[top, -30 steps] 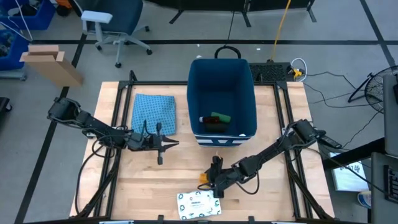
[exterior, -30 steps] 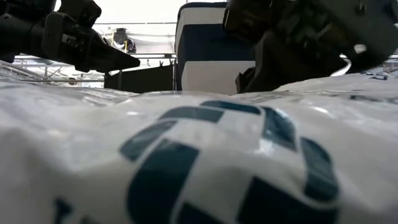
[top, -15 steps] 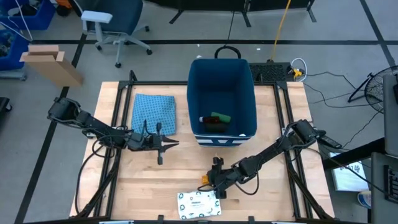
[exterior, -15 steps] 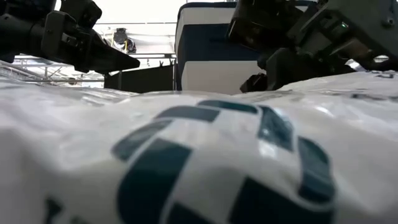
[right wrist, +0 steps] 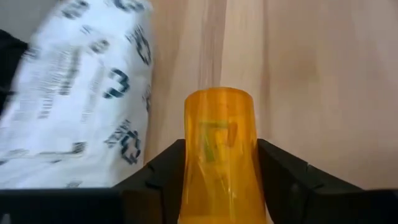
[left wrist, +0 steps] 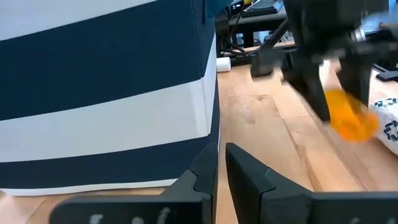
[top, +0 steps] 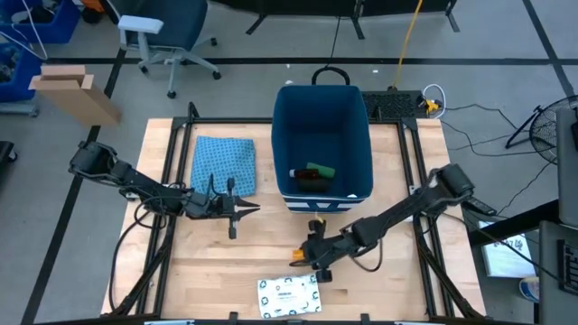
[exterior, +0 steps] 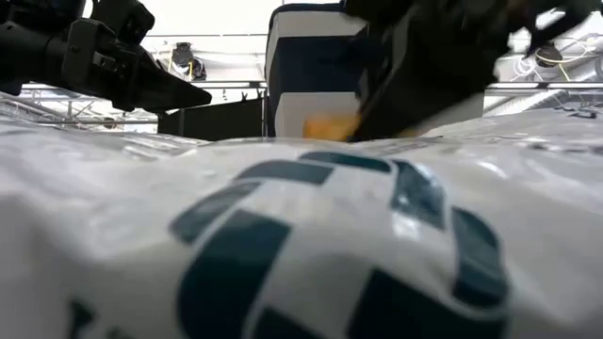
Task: Pick & place medical supplies in basket/bin
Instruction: Put the orange pill bottle into the blue bin
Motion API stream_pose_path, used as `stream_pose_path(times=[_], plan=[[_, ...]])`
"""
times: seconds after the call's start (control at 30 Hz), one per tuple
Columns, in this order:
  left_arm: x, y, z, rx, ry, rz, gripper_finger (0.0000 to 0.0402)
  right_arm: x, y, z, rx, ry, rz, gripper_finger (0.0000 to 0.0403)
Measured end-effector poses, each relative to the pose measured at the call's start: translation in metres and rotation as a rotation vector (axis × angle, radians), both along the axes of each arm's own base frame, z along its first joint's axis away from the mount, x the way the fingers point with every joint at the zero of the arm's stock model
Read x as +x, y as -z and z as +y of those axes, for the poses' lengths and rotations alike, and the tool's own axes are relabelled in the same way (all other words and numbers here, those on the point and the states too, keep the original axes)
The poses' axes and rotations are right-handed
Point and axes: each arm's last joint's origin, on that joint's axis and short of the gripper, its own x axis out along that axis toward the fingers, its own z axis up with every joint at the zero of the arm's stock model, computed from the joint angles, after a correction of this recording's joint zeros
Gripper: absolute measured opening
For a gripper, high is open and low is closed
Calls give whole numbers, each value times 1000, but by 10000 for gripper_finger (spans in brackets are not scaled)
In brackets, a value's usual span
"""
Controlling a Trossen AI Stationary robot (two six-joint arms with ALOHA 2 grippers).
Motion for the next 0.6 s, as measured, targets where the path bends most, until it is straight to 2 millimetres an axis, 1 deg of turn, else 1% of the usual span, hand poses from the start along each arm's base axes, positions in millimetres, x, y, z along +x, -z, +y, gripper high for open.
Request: stream_pose_path(times=[0.07,0.17,0.23,0.33,0.4,0.47,0.53,0.6], plan=[[0,0,0,0,0,0,37,-7,-19,-3,-21,-36,-25,162],[0,0,0,6,2,1,37,-22,-49,-7,-7,-160,-68,157],[0,0,0,10,2,3,37,-36,-66,-10,34,-225,-109,156],[0,1,0,12,2,9,37,-63,-82,-17,81,-278,-193,156],[0,1,0,15,2,15,37,-81,-89,-23,123,-315,-256,156],[0,1,0,16,2,16,37,-99,-89,-32,172,-346,-316,155],[0,2,0,15,2,16,37,-117,-84,-40,224,-364,-405,155],[0,1,0,16,2,16,37,-135,-75,-48,269,-379,-493,155]])
